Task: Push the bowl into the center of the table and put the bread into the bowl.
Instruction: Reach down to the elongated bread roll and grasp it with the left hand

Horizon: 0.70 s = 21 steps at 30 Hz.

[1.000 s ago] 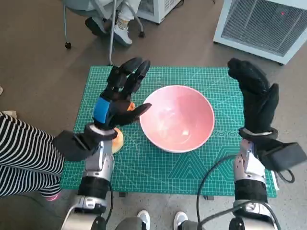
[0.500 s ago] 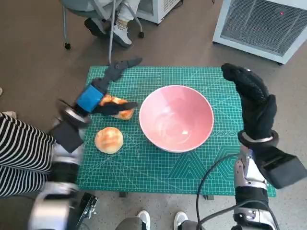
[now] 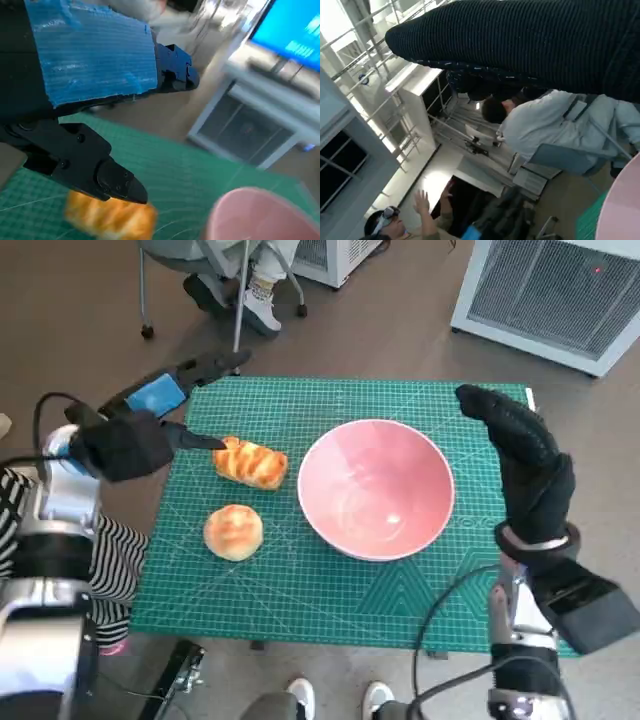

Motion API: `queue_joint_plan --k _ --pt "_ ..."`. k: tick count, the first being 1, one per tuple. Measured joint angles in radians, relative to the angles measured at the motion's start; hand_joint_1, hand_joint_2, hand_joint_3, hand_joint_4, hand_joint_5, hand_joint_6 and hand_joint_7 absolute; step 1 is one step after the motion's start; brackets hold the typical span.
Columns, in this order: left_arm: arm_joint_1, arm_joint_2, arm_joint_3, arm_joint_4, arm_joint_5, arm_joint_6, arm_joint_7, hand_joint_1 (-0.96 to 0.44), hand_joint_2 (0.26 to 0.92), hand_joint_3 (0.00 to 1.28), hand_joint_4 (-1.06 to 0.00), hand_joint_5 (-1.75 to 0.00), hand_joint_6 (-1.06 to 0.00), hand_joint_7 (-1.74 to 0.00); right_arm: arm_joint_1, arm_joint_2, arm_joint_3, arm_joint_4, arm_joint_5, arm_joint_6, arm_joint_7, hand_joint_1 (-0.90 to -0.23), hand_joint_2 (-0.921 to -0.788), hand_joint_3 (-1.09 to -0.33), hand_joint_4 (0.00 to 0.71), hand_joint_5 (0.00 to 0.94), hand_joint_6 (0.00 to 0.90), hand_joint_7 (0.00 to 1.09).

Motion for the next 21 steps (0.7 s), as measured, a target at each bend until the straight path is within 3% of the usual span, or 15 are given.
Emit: queue_joint_plan --k 7,21 --pt "-0.042 -0.010 -0.071 0.107 0.068 0.001 0.030 -0.01 0.785 0.02 0.00 0.00 -0.20 -0.02 0.019 -0.001 0.008 -0.027 0.004 0.017 0.000 -0.744 -0.921 -0.684 0.118 0.000 0.153 0.24" --pt "-0.136 -0.083 -0.201 0.286 0.181 0.052 0.086 -0.02 0.792 0.01 0.00 0.00 -0.20 -0.01 0.020 -0.003 0.020 -0.037 0.005 0.021 0.000 -0.737 -0.921 -0.682 0.118 0.001 0.140 0.27"
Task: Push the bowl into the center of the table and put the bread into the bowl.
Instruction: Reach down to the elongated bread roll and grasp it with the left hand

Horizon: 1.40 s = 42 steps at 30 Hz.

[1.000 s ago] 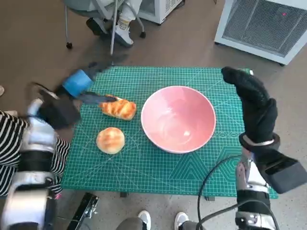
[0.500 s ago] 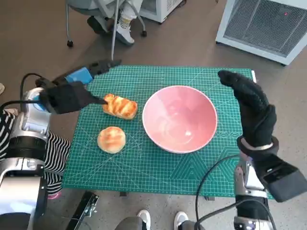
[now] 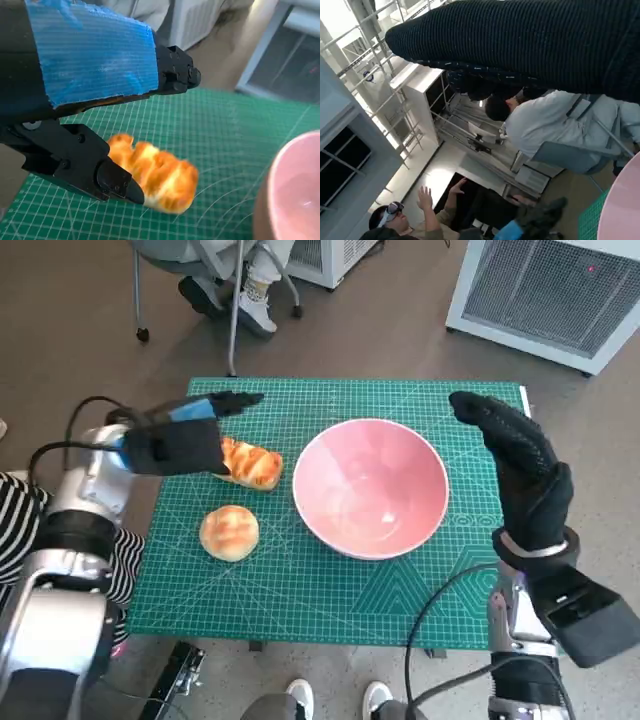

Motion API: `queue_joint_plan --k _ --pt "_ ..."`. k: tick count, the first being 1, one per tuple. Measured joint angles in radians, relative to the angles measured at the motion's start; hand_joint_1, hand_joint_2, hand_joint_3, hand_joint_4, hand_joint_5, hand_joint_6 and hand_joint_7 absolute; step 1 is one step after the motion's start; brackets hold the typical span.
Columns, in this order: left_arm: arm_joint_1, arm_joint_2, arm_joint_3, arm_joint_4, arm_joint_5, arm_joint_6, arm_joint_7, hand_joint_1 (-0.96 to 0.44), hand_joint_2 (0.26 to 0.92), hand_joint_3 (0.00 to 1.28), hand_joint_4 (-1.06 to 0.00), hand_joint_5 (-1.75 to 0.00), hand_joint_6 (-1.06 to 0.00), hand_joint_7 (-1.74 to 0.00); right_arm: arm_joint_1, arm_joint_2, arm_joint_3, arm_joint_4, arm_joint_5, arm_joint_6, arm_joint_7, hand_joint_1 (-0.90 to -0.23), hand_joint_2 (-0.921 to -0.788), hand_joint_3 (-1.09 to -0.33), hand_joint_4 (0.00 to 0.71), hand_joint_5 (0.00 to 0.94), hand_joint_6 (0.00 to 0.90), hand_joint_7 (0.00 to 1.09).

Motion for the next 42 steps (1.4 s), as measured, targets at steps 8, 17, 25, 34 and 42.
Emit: queue_joint_plan --k 8,17,25,34,42 --pt "-0.012 -0.039 -0.061 0.065 0.053 0.048 0.048 -0.05 0.791 0.01 -0.02 0.00 -0.21 -0.01 0.001 -0.001 0.002 -0.001 0.017 0.003 0.001 -0.731 -0.921 -0.678 0.118 0.001 0.134 0.29" --pt "-0.017 -0.080 -0.100 0.109 0.088 0.115 0.085 -0.05 0.795 0.01 -0.03 0.00 -0.21 0.00 0.008 -0.003 0.002 -0.015 0.017 0.016 0.000 -0.734 -0.921 -0.677 0.114 0.001 0.126 0.31" --pt "-0.022 -0.119 -0.133 0.127 0.122 0.189 0.114 -0.02 0.794 0.00 -0.05 -0.01 -0.24 -0.01 0.018 -0.003 0.002 -0.028 0.016 0.019 -0.008 -0.735 -0.921 -0.677 0.114 0.001 0.119 0.32" --pt "-0.023 -0.153 -0.183 0.142 0.171 0.228 0.194 0.02 0.814 0.01 -0.29 -0.02 -0.44 -0.03 0.024 -0.003 0.002 -0.034 0.015 0.021 -0.016 -0.731 -0.921 -0.677 0.114 0.001 0.112 0.33" --pt "0.000 -0.163 -0.268 0.144 0.266 0.199 0.390 -0.03 0.846 0.01 -0.75 -0.10 -0.79 -0.10 0.030 -0.002 0.003 -0.047 0.015 0.023 -0.019 -0.727 -0.921 -0.675 0.115 0.001 0.107 0.34"
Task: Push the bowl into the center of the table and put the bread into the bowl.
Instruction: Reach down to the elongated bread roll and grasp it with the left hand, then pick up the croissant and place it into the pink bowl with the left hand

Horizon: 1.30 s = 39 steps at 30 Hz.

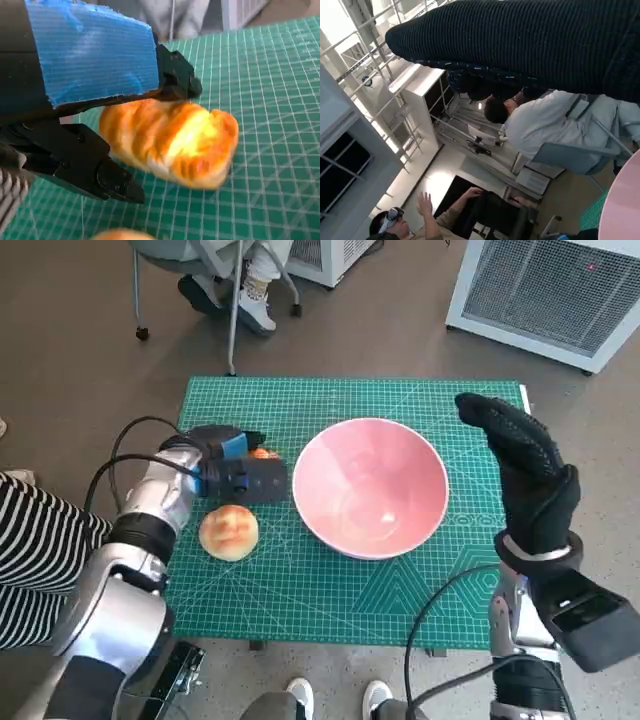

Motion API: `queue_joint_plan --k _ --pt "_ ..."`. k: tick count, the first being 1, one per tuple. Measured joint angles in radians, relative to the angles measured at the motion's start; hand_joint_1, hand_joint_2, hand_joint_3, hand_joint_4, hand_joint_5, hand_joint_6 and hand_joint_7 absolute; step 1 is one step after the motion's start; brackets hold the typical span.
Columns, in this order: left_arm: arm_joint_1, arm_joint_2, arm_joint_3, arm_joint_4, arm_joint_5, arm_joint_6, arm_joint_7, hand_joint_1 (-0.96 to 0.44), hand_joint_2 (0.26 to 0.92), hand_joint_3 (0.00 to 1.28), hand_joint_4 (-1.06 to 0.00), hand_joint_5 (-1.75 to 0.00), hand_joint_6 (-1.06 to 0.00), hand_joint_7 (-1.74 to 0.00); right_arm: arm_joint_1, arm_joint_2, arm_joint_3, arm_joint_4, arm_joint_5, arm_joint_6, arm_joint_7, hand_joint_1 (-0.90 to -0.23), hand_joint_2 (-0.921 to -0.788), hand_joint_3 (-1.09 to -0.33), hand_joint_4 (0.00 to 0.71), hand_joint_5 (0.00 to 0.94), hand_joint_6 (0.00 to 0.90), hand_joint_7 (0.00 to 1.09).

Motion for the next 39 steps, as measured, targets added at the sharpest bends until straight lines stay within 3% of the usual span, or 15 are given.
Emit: queue_joint_plan --k 1,2,3,4,8,13,25,30,39 --pt "0.007 0.000 -0.014 0.000 0.013 -0.006 0.030 -0.03 0.846 0.01 -0.75 -0.10 -0.79 -0.10 0.002 0.000 0.000 -0.002 0.000 0.000 0.000 -0.727 -0.921 -0.675 0.115 0.001 0.107 0.34" --pt "0.015 -0.001 -0.027 0.001 0.024 -0.012 0.059 -0.02 0.873 0.03 -0.72 -0.49 -0.73 -0.48 0.005 0.000 0.000 -0.005 0.000 0.000 0.000 -0.726 -0.921 -0.674 0.116 0.001 0.106 0.34" --pt "0.021 -0.001 -0.037 0.002 0.039 -0.017 0.083 -0.02 0.873 0.03 -0.72 -0.49 -0.73 -0.48 0.007 0.000 0.000 -0.007 0.000 0.000 0.000 -0.726 -0.921 -0.674 0.116 0.001 0.106 0.34" --pt "0.026 -0.001 -0.046 0.003 0.048 -0.021 0.109 -0.01 0.896 0.05 -0.69 -0.85 -0.68 -0.80 0.010 0.000 0.000 -0.009 0.000 0.000 0.000 -0.724 -0.921 -0.674 0.116 0.001 0.104 0.35" --pt "0.028 0.000 -0.064 0.005 0.058 -0.025 0.151 0.00 0.913 0.05 -0.69 -1.11 -0.68 -1.00 0.014 0.001 0.000 -0.016 0.001 0.001 -0.001 -0.723 -0.921 -0.674 0.116 0.001 0.101 0.35" --pt "0.028 0.000 -0.064 0.007 0.053 -0.025 0.163 0.00 0.917 0.04 -0.70 -1.18 -0.68 -1.07 0.015 0.001 0.000 -0.025 0.001 0.002 -0.001 -0.722 -0.921 -0.674 0.116 0.001 0.097 0.36" --pt "0.026 0.003 -0.027 0.007 0.028 -0.026 0.165 0.00 0.920 0.03 -0.72 -1.15 -0.66 -1.11 0.017 0.007 0.002 -0.029 0.001 0.004 -0.002 -0.722 -0.921 -0.674 0.116 0.001 0.089 0.37" --pt "0.019 0.012 0.015 0.004 -0.009 -0.046 0.164 0.00 0.920 0.04 -0.73 -1.09 -0.65 -1.17 0.018 0.008 0.003 -0.028 0.002 0.004 -0.002 -0.722 -0.921 -0.674 0.116 0.001 0.086 0.38" --pt "-0.025 0.035 0.125 -0.055 -0.105 -0.152 0.222 0.00 0.920 0.02 -0.76 -1.14 -0.67 -1.07 0.022 0.010 0.005 -0.029 0.002 0.005 -0.002 -0.722 -0.921 -0.674 0.116 0.000 0.080 0.39"
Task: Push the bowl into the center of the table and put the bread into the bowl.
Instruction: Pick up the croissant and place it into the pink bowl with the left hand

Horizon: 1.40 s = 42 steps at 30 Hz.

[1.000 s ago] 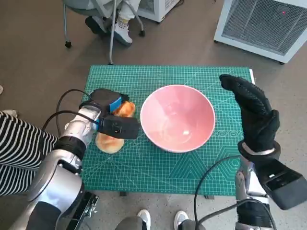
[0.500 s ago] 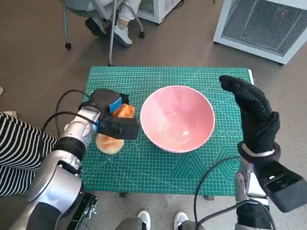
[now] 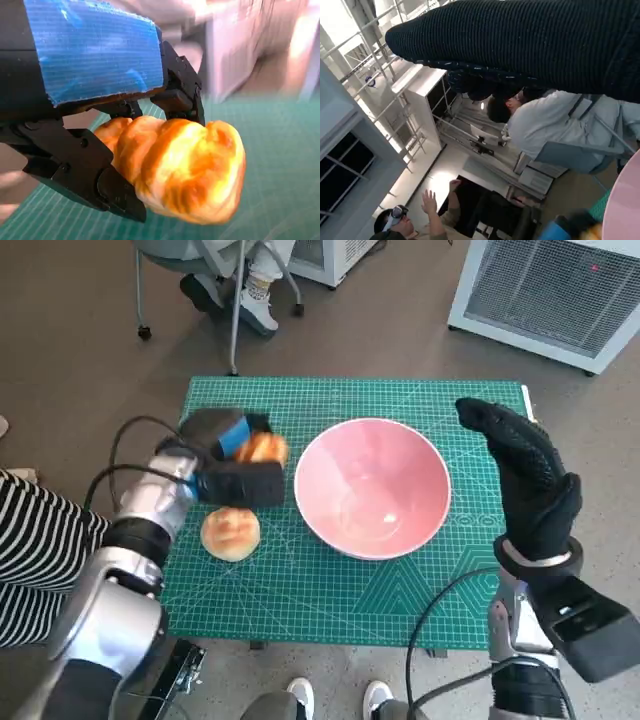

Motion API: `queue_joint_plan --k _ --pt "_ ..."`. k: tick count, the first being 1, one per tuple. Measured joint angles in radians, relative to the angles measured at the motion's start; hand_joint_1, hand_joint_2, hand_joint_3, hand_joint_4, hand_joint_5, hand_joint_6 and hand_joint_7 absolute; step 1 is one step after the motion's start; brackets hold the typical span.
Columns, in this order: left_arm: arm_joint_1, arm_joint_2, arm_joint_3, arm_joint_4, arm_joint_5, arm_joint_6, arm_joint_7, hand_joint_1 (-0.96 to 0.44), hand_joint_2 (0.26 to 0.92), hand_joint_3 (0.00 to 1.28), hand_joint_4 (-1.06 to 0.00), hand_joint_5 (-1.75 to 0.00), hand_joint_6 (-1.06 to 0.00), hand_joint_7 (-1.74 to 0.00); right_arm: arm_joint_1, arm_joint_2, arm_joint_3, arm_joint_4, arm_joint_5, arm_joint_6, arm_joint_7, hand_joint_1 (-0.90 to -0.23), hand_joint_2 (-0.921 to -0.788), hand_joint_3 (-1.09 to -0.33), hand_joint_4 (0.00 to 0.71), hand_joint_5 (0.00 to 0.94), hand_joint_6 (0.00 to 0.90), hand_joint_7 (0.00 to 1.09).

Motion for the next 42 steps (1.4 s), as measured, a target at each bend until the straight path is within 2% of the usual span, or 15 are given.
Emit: queue_joint_plan --k 6,16,22,26,33,42 --pt "-0.035 0.009 0.026 -0.035 -0.014 -0.034 0.026 0.00 0.917 0.02 -0.77 -1.09 -0.67 -1.10 0.000 0.003 0.000 0.000 0.000 0.003 0.000 -0.722 -0.921 -0.674 0.116 0.000 0.077 0.40" --pt "0.041 0.013 0.118 -0.393 -0.079 -0.153 0.064 0.00 0.914 0.02 -0.79 -1.00 -0.66 -1.17 0.009 0.005 0.004 -0.012 0.000 0.004 0.000 -0.721 -0.921 -0.674 0.115 0.000 0.071 0.40" --pt "0.111 -0.019 0.133 -0.577 -0.130 -0.258 0.037 0.00 0.920 0.04 -0.78 -1.04 -0.60 -1.22 0.032 0.006 0.007 -0.019 0.003 0.014 0.000 -0.721 -0.921 -0.675 0.114 0.000 0.067 0.41" --pt "0.146 -0.046 0.114 -0.612 -0.130 -0.297 -0.015 0.00 0.920 0.05 -0.77 -1.06 -0.59 -1.22 0.038 0.010 0.008 -0.021 0.005 0.016 0.001 -0.721 -0.921 -0.676 0.113 0.000 0.064 0.42" --pt "0.173 -0.081 0.075 -0.608 -0.114 -0.296 -0.093 0.00 0.921 0.07 -0.72 -1.10 -0.58 -1.25 0.054 0.009 0.006 -0.033 0.009 0.021 0.001 -0.721 -0.921 -0.676 0.112 0.000 0.054 0.42" --pt "0.158 -0.130 0.030 -0.498 -0.074 -0.294 -0.119 0.00 0.921 0.11 -0.68 -1.16 -0.54 -1.26 0.060 0.009 0.005 -0.038 0.011 0.030 0.001 -0.716 -0.921 -0.676 0.111 0.000 0.047 0.43"
